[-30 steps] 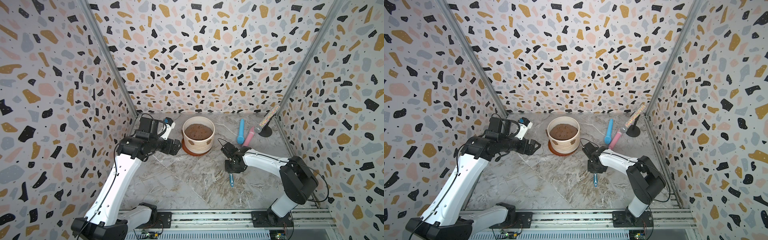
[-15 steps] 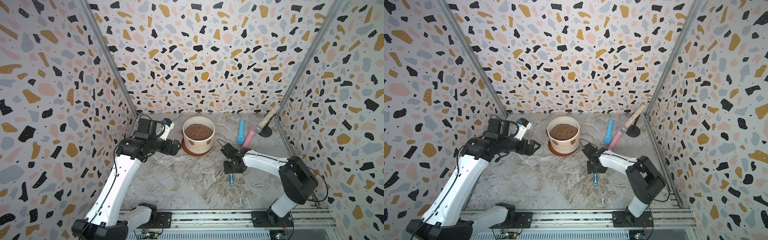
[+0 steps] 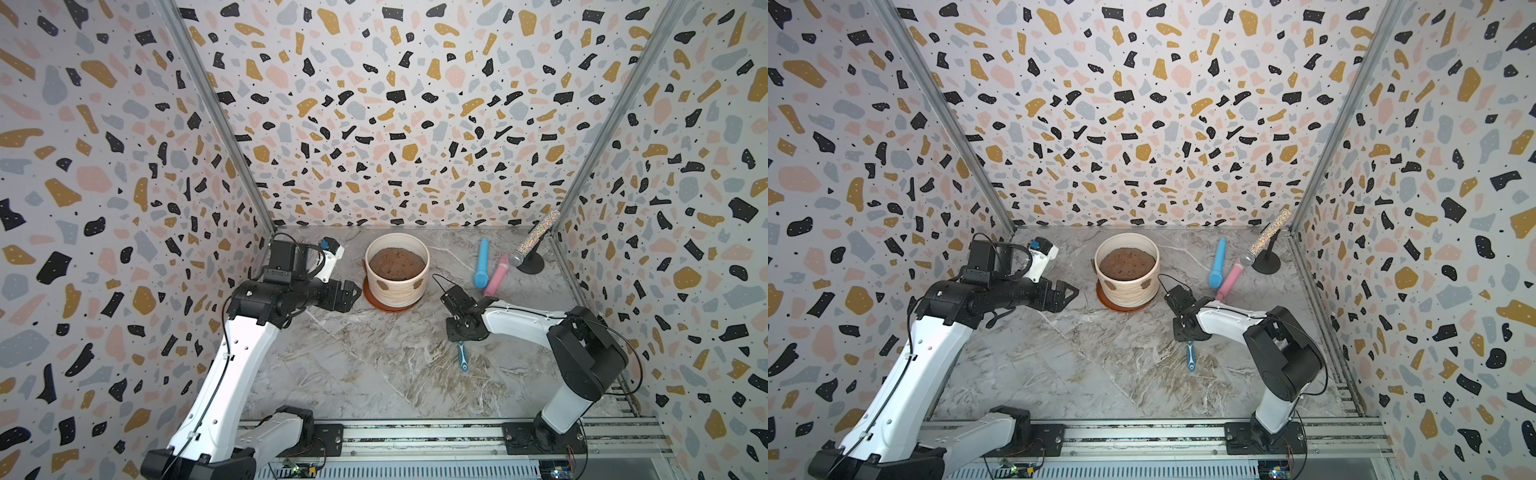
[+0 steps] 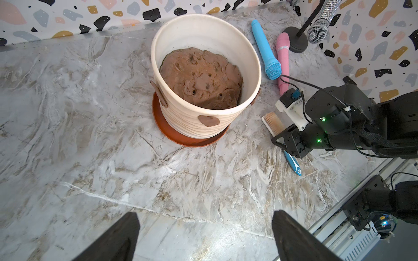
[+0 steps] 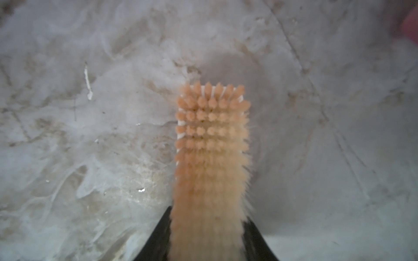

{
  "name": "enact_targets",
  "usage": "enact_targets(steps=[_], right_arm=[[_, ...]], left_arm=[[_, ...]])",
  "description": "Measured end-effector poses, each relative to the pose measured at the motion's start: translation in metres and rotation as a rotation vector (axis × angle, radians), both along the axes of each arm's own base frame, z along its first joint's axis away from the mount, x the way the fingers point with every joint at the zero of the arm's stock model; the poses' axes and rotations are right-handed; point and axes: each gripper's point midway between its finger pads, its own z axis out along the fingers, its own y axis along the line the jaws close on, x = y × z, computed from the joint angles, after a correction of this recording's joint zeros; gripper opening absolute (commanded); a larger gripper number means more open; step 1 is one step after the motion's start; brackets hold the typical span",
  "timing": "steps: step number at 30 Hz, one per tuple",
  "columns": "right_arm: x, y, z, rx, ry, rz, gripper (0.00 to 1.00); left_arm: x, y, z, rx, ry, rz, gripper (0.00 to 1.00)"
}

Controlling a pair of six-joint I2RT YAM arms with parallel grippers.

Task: Scrub the dried mud off the ceramic pot
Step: Pick up the brush from the center of the board.

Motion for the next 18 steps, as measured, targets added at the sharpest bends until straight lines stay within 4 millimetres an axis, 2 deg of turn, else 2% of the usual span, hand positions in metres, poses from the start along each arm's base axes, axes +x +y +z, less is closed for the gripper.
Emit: enact_targets(steps=[3,5,8,13,15,18], right_arm=[[-0.001,0.000,0.003,-0.002,-0.008,0.027,0.27],[-0.002,0.001,0.012,0.012,-0.026,0.057,0.28],[-0.002,0.014,0.057,0.089,-0.134,0.146,0.28],[-0.012,0.054,0.150,0.279,-0.370,0.341,0.25],[-0.020,0.074,0.178,0.355,-0.444,0.439,0.25],[-0.031,0.098,0.202,0.418,-0.518,0.566,0.25]], left_arm=[[0.000,0.001,-0.001,-0.006,0.004,0.007,0.96],[0.000,0.001,-0.001,-0.019,0.009,0.009,0.97],[-0.001,-0.002,0.001,-0.057,0.022,0.008,0.97],[-0.009,-0.021,0.010,-0.183,0.054,-0.059,1.00],[-0.014,-0.033,0.014,-0.259,0.070,-0.112,1.00],[-0.023,-0.048,0.015,-0.369,0.122,-0.174,1.00]])
